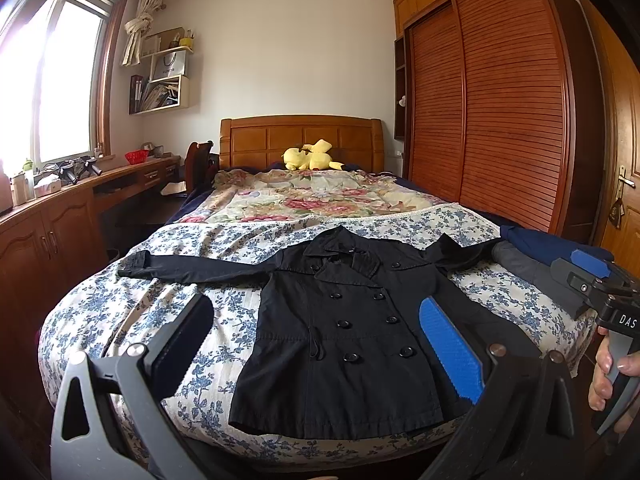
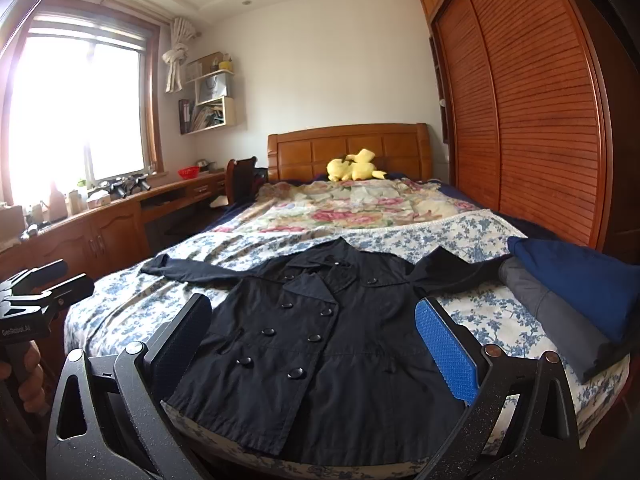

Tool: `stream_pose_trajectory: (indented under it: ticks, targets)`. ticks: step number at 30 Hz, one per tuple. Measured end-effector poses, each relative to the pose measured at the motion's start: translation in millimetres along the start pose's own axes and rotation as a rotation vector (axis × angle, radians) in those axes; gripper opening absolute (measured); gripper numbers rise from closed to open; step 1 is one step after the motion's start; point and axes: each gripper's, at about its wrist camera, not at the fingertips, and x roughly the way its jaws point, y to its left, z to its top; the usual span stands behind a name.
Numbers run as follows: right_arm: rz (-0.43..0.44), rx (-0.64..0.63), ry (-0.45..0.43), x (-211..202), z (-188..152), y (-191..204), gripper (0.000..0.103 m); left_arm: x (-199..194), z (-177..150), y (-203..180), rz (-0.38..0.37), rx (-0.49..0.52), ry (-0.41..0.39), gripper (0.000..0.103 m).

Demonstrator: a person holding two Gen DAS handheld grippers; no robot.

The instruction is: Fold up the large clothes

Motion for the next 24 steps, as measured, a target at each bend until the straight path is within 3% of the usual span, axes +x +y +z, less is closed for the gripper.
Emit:
stream_pose_trajectory:
  ticks: [24]
  targets:
    - [0.001,0.002,0.001,-0.9,-0.2,1.5,0.103,1.3,-2.8,4.5,0.004,-0.004,0.011,0.103]
